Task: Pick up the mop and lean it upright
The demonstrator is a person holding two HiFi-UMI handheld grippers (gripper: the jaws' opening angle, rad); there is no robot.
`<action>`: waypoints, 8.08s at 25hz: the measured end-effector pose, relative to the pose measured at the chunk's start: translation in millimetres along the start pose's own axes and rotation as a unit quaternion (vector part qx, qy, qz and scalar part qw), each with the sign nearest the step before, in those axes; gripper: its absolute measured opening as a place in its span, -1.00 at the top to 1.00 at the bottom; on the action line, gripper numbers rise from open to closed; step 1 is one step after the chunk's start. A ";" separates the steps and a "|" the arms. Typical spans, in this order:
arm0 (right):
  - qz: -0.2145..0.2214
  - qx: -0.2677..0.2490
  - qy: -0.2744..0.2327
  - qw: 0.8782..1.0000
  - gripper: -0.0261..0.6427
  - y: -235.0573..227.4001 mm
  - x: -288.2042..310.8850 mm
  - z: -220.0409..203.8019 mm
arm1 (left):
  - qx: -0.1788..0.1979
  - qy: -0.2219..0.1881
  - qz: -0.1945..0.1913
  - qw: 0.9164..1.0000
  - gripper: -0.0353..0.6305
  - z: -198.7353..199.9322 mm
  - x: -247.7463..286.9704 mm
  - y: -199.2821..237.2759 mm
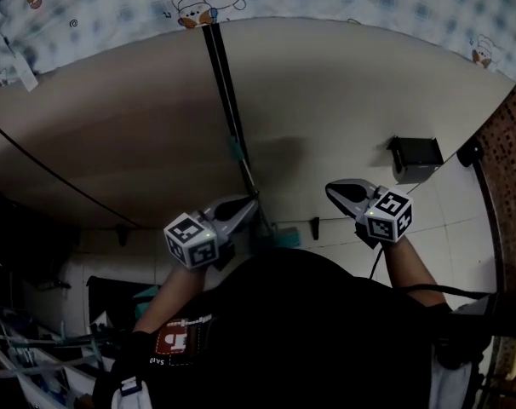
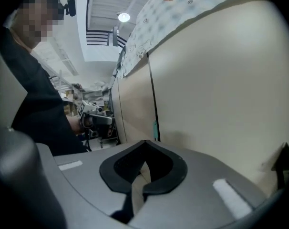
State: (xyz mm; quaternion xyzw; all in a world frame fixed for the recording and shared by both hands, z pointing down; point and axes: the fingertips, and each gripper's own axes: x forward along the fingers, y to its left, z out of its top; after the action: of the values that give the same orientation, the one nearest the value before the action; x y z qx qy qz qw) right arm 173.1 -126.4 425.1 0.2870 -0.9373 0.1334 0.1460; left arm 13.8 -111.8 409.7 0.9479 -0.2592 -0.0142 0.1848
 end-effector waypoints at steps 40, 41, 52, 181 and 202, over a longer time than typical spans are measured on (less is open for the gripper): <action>-0.031 0.037 0.234 0.971 0.32 -59.3 321.0 -214.9 | -0.106 0.081 0.113 0.985 0.89 -106.2 -150.4 129.7; -0.035 0.035 0.232 0.972 0.31 -60.0 324.0 -217.1 | -0.111 0.082 0.113 0.984 0.89 -109.6 -152.5 129.0; -0.064 0.011 0.184 0.981 0.43 -52.7 351.6 -212.3 | -0.117 0.082 0.123 0.982 0.89 -125.5 -186.9 120.7; -0.012 -0.026 0.179 0.983 0.55 -28.0 194.8 -116.8 | -0.079 0.050 0.089 0.992 0.89 -48.7 -71.3 85.0; 0.007 -0.029 0.289 0.957 0.54 -29.1 262.5 -259.2 | -0.126 0.073 0.118 0.982 0.89 -98.7 -109.8 107.2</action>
State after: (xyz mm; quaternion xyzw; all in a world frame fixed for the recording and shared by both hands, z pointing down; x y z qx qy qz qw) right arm 32.9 -194.1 760.7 0.2248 -0.8609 0.1840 0.4177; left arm -121.2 -108.9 532.4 0.8784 -0.3511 0.0444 0.3212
